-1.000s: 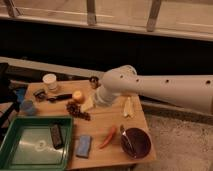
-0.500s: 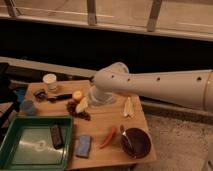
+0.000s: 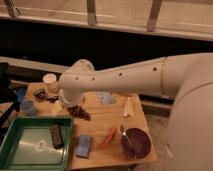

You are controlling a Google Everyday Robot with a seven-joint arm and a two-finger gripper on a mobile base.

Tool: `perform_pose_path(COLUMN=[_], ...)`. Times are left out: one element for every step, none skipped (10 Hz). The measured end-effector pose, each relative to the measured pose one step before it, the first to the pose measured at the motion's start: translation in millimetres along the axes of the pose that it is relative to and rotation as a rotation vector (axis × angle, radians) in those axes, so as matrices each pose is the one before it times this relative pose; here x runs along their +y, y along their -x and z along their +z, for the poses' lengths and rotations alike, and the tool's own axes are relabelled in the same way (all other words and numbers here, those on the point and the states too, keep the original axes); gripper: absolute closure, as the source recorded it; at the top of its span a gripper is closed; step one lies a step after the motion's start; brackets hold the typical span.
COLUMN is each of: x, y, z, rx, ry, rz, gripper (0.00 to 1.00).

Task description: Wipe table surface with eraser

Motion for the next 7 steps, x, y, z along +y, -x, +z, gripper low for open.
perform_pose_path(x=[23.05, 15.85, 20.98, 12.90, 9.42, 2.25, -2.15], y=[5.81, 4.52, 6.27, 1.74, 0.99, 0.02, -0.69], z=[13.01, 9.52, 16.52, 10.65, 5.26, 1.16, -0.55], rx=[0.01750, 0.01381, 0.02436, 0.02180, 0.01174, 0.00362, -0.00028], ry=[-0.00153, 0.00474, 0.01143, 0.01340, 0.01020, 0.00297, -0.00178], rz=[-0.05509, -0.03755, -0.06045, -0.04064, -0.02823, -0.00667, 0.00325], gripper=[0.20, 0.20, 0.20, 0.20, 0.20, 0.20, 0.20])
